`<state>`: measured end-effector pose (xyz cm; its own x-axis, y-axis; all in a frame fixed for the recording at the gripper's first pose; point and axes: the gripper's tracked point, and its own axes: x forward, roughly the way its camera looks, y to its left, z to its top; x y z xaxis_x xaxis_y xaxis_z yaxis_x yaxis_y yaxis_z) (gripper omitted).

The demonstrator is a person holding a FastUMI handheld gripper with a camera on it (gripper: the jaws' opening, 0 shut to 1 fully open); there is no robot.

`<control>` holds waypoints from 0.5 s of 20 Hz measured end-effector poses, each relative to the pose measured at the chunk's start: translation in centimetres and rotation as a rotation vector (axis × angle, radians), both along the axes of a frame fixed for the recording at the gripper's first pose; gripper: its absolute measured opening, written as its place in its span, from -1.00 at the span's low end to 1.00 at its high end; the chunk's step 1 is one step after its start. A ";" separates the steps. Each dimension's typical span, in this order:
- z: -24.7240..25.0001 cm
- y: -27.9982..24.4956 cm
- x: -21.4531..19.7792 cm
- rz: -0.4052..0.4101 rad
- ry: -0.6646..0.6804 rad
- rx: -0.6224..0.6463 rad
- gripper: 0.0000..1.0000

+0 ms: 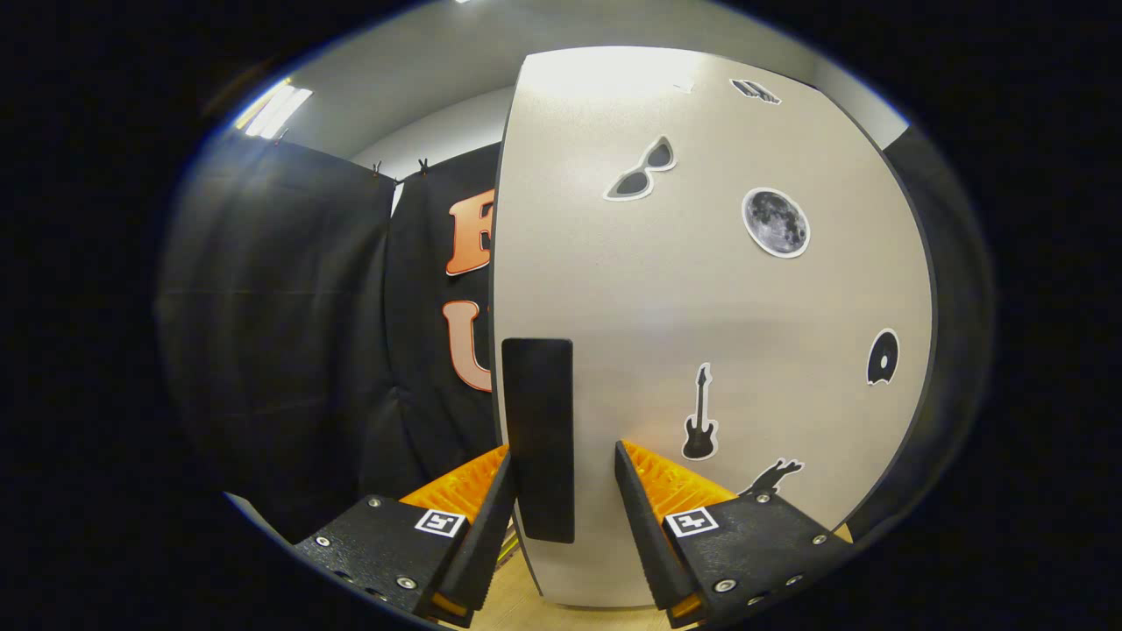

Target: Open the shoe cabinet door, grab the shoes and put them into the shoe cabinet, then close the shoe cabinet door.

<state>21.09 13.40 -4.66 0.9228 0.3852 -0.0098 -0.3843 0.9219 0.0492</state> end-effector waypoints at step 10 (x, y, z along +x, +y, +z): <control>-0.4 0.3 0.4 -0.048 0.010 -0.003 0.37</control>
